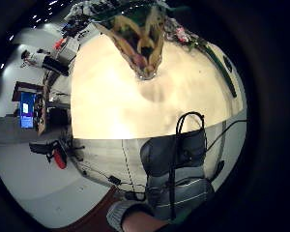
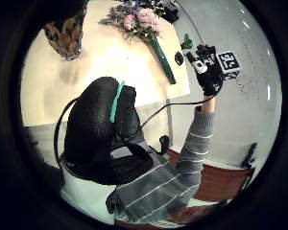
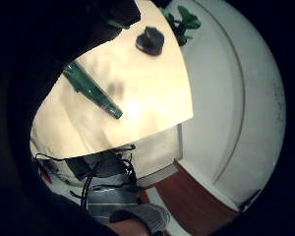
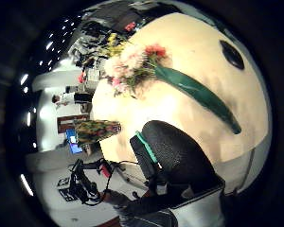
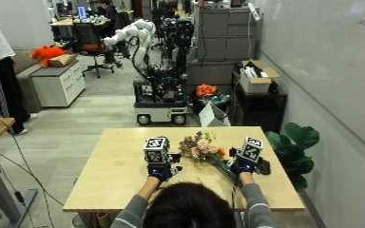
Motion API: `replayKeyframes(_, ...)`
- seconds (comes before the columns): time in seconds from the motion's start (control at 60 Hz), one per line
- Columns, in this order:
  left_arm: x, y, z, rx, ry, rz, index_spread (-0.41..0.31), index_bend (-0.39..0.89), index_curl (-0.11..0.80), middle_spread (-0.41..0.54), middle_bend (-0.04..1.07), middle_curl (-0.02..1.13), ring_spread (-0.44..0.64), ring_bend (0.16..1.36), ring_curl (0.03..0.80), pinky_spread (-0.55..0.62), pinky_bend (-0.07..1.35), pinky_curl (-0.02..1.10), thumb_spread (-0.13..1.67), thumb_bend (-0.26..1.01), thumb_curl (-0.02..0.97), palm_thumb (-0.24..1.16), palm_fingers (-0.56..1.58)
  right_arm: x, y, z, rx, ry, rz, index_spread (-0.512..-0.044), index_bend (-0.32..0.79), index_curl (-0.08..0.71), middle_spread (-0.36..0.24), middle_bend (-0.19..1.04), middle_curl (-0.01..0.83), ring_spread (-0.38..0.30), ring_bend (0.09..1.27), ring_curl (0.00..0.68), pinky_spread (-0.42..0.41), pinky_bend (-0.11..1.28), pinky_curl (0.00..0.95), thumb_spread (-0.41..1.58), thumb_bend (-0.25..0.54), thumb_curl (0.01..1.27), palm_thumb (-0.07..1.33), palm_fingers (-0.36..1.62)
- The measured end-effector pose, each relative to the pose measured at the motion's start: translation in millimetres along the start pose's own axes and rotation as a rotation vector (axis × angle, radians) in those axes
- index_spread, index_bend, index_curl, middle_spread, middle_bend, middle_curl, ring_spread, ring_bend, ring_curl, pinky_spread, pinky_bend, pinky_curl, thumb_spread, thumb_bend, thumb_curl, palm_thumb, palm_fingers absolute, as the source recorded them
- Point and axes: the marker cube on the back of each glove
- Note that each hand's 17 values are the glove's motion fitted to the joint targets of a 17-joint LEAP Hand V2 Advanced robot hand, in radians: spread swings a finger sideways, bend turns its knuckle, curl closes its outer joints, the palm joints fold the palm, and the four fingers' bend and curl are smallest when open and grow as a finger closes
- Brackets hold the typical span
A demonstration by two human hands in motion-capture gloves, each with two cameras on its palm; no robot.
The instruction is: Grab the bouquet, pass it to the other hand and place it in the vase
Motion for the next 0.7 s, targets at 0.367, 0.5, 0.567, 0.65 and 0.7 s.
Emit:
replayKeyframes(0.367, -20.4, -9.0, 18.5, -0.027, 0.019, -0.022, -0.090, 0.19, 0.434, 0.051, 0.18, 0.38, 0.21, 0.32, 0.278, 0.35, 0.16, 0.22, 1.17, -0.02, 0.307, 0.30, 0.47, 47.1, -11.0, 94.2, -0.060, 0.049, 0.149, -0.342, 0.10, 0.159, 0.046, 0.20, 0.341, 0.180, 0.51, 0.297, 0.295, 0.67, 0.370, 1.05, -0.024, 0.27, 0.38, 0.12)
replayKeyframes(0.5, -22.0, -3.6, 21.3, -0.046, 0.024, -0.024, -0.090, 0.19, 0.437, 0.051, 0.19, 0.38, 0.21, 0.32, 0.281, 0.35, 0.16, 0.22, 1.17, -0.02, 0.309, 0.30, 0.47, 56.1, -13.2, 113.0, -0.024, 0.034, 0.163, -0.360, 0.12, 0.162, -0.009, 0.22, 0.350, 0.147, 0.51, 0.298, 0.267, 0.63, 0.358, 1.02, -0.022, 0.28, 0.41, 0.10)
replayKeyframes(0.567, -26.6, -10.8, 27.8, -0.045, 0.023, -0.033, -0.090, 0.19, 0.438, 0.051, 0.19, 0.38, 0.21, 0.32, 0.283, 0.35, 0.16, 0.22, 1.17, -0.02, 0.310, 0.30, 0.47, 54.7, -9.0, 116.2, -0.024, 0.035, 0.163, -0.358, 0.15, 0.180, -0.032, 0.27, 0.363, 0.121, 0.48, 0.289, 0.253, 0.57, 0.341, 1.02, -0.014, 0.29, 0.44, 0.14)
replayKeyframes(0.65, -28.0, -11.2, 28.7, -0.037, 0.025, -0.044, -0.090, 0.19, 0.439, 0.051, 0.19, 0.38, 0.21, 0.32, 0.285, 0.35, 0.16, 0.22, 1.17, -0.02, 0.310, 0.30, 0.47, 52.5, -11.7, 113.4, 0.033, 0.043, 0.164, -0.330, 0.33, 0.259, -0.046, 0.23, 0.355, 0.077, 0.42, 0.270, 0.224, 0.48, 0.312, 1.04, 0.036, 0.32, 0.58, 0.33)
replayKeyframes(0.7, -28.8, -11.3, 29.5, -0.039, 0.023, -0.037, -0.090, 0.19, 0.439, 0.051, 0.19, 0.38, 0.21, 0.32, 0.286, 0.35, 0.16, 0.22, 1.17, -0.02, 0.311, 0.30, 0.47, 52.3, -13.8, 110.4, 0.065, 0.069, 0.175, -0.316, 0.37, 0.283, -0.053, 0.21, 0.351, 0.049, 0.41, 0.269, 0.193, 0.44, 0.300, 1.06, 0.056, 0.32, 0.64, 0.45)
